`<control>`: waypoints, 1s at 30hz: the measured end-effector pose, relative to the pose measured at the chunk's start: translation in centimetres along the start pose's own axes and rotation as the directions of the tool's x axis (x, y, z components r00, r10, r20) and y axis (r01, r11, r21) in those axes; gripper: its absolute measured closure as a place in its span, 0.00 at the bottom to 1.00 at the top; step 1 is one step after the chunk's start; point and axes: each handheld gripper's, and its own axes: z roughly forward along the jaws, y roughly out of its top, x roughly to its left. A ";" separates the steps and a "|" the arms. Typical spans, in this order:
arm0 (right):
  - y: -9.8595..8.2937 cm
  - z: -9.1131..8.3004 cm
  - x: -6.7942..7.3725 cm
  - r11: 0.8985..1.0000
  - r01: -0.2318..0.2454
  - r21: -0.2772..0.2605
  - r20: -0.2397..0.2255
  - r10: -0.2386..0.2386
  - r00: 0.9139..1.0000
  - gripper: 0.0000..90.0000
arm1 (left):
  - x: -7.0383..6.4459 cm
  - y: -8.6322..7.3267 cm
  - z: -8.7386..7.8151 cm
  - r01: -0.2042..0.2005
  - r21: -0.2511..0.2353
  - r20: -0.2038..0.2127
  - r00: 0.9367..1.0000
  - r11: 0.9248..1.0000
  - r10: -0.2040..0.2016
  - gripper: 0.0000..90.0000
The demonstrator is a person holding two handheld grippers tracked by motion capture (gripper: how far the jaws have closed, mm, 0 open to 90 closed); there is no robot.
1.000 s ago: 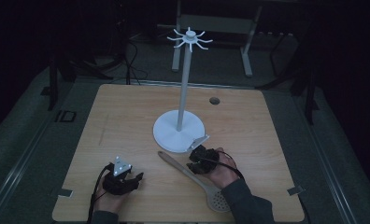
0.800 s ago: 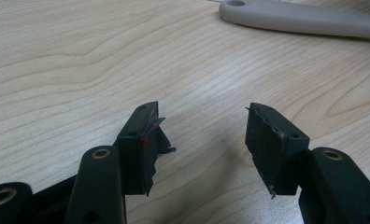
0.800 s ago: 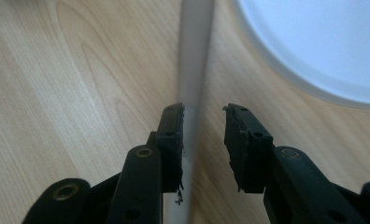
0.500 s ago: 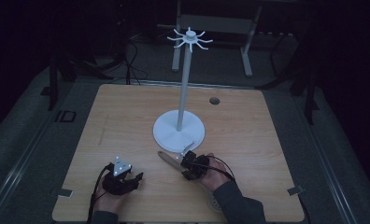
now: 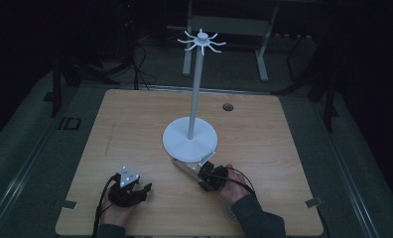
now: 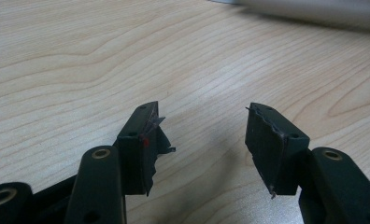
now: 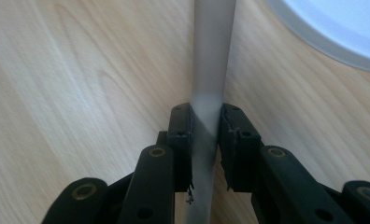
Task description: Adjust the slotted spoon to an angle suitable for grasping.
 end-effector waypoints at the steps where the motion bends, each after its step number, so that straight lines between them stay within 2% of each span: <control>1: -0.3 -0.2 -0.4 1.000 -0.008 -0.003 0.007 0.008 1.000 0.84 | 0.0 0.0 0.0 -0.001 0.000 0.000 1.000 1.000 0.001 0.50; 4: -1.1 -0.7 -1.6 0.999 -0.052 0.003 0.042 0.052 0.998 0.84 | -0.1 0.0 0.1 -0.002 0.001 0.000 1.000 1.000 0.002 0.50; 8: -2.0 -1.0 -2.9 0.995 -0.104 -0.004 0.059 0.104 0.993 0.83 | -0.1 0.0 0.2 -0.003 0.004 0.001 1.000 1.000 0.003 0.50; 17: -1.9 -0.9 -3.2 0.995 -0.104 0.007 0.065 0.103 0.993 0.82 | -0.1 0.0 0.1 -0.001 0.001 0.001 1.000 1.000 0.001 0.50; 23: -1.5 -0.9 -3.7 0.993 -0.114 0.004 0.049 0.114 0.992 0.74 | -0.1 0.0 0.1 -0.004 0.000 0.002 1.000 1.000 0.004 0.50; 30: -0.5 -0.3 -4.2 0.994 -0.110 0.020 0.028 0.110 0.994 0.73 | -0.1 0.0 0.1 -0.003 0.002 0.002 1.000 1.000 0.003 0.50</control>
